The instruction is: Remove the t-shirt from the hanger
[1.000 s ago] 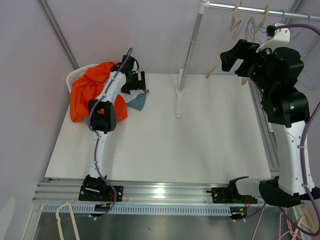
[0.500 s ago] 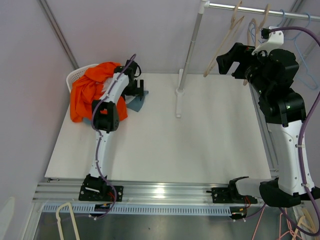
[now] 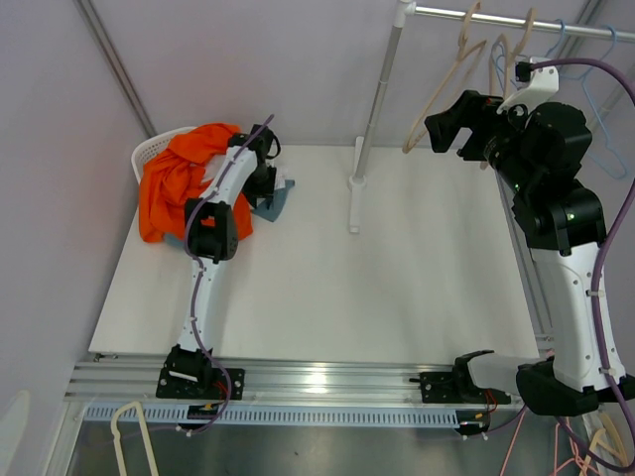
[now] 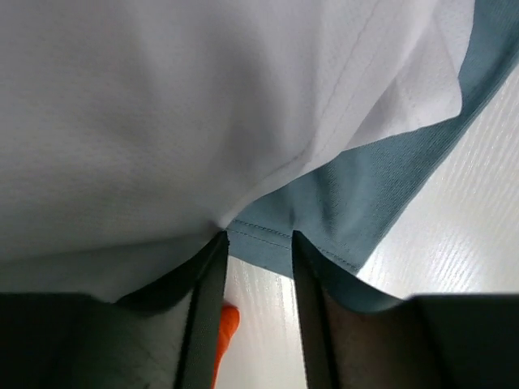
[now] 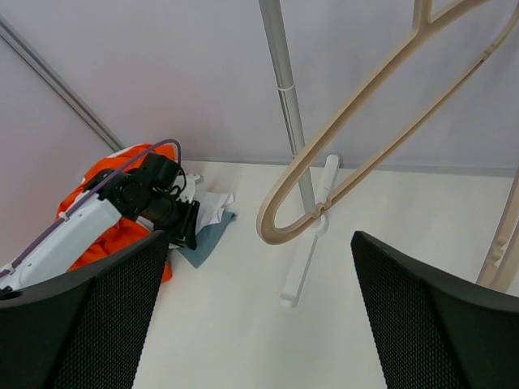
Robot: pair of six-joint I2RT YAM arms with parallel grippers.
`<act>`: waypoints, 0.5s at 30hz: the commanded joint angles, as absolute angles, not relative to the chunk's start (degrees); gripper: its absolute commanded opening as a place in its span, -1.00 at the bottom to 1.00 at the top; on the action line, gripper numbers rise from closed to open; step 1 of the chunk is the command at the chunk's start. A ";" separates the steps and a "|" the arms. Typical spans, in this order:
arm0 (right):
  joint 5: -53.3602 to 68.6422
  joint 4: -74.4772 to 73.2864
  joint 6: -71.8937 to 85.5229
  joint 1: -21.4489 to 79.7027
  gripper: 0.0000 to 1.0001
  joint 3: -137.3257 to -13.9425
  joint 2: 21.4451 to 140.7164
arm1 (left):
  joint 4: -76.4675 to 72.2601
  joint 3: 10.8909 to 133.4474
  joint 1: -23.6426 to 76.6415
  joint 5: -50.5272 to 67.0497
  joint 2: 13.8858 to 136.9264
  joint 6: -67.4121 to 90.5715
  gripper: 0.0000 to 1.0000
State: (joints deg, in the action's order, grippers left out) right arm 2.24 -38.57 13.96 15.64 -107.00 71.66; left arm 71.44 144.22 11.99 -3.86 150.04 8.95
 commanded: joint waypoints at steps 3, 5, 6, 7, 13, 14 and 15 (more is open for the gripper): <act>3.87 -35.95 14.50 15.21 0.99 -106.35 69.08 | 72.33 146.07 12.92 -4.74 150.03 6.68 -0.31; 4.22 -36.12 14.68 15.12 0.99 -106.35 68.82 | 72.16 145.81 13.71 -5.88 149.94 5.89 -0.52; 4.31 -36.12 14.76 15.03 0.99 -106.17 68.82 | 71.90 145.81 13.97 -6.50 149.59 5.19 -0.67; 4.39 -36.12 14.85 14.94 0.99 -106.26 68.73 | 71.63 145.11 14.15 -7.11 149.50 4.75 -0.72; 4.66 -36.30 14.94 14.77 0.99 -106.70 68.47 | 70.14 143.17 14.41 -7.38 148.45 3.78 -0.99; 4.66 -36.30 14.94 14.68 0.99 -106.70 68.38 | 70.05 143.17 14.50 -7.47 148.36 3.78 -0.99; 4.66 -36.30 14.94 14.76 0.99 -106.79 68.29 | 69.87 143.00 14.59 -7.56 148.36 3.43 -0.99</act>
